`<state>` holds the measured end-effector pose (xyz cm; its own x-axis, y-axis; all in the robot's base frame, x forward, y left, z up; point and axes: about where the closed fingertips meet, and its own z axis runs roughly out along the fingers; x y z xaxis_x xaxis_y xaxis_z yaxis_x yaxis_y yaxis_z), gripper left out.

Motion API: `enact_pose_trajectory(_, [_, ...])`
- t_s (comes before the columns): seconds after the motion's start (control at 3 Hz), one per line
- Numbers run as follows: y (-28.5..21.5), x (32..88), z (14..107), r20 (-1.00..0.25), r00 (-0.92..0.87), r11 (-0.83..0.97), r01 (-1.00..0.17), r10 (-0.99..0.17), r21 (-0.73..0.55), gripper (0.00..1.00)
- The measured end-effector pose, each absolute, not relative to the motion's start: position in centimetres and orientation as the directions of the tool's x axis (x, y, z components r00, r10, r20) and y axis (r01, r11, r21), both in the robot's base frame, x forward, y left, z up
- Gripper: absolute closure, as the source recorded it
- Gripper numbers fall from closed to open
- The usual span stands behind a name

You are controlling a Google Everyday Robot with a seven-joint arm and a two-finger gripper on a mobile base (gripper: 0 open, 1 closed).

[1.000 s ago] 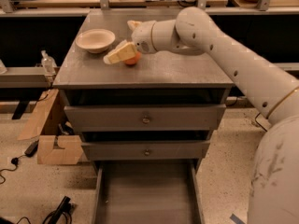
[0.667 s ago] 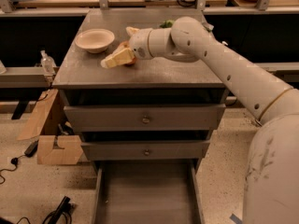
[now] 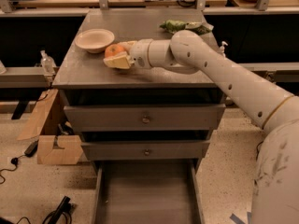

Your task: Place orange into bottom drawer

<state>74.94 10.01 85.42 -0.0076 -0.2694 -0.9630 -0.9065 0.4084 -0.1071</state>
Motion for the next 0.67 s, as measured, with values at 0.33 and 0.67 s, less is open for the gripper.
enact_pose_trajectory(0.33, [10.3, 74.89, 85.43, -0.963, -0.006, 0.404, -0.909, -0.269, -0.107, 0.72])
enact_pose_trajectory(0.67, [10.59, 74.82, 85.36, -0.963, -0.006, 0.4, -0.911, -0.269, -0.105, 0.95])
